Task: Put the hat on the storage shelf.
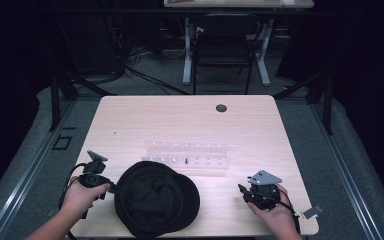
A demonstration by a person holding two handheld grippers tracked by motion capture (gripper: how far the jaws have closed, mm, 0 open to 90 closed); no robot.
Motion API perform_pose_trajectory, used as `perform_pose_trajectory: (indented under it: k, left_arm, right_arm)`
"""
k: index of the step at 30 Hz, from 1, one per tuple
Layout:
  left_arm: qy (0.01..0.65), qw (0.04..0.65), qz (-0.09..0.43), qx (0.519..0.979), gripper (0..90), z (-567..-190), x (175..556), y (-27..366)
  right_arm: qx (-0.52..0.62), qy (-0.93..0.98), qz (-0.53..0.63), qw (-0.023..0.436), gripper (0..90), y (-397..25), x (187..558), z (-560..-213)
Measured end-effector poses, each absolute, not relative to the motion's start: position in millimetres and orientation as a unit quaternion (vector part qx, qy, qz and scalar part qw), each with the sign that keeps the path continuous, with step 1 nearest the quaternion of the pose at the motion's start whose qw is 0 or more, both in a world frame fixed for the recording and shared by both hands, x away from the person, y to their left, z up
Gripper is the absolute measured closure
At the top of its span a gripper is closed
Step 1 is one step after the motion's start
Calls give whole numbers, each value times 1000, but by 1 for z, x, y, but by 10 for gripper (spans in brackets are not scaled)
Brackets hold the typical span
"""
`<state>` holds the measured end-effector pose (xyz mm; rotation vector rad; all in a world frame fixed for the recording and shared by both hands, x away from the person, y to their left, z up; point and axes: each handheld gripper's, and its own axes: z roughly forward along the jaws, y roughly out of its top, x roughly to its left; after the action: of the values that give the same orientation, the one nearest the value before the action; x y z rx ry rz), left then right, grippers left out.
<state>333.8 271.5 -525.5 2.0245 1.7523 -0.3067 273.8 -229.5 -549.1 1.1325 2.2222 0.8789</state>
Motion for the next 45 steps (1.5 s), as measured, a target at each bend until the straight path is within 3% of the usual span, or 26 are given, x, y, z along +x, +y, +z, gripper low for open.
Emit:
perform_pose_trajectory:
  k: [15,27,45]
  left_arm:
    - [635,232,-142,723,868,-501,331,273]
    - [622,228,-133,738,865,-475,329,264]
    - [621,291,-204,699,869,-457,326,271]
  right_arm:
    - [416,814,322,246,547,-230,274,-550]
    - [420,812,322,247,547,-231,274,-549]
    - [422,810,323,247,547,-231,274,-550]
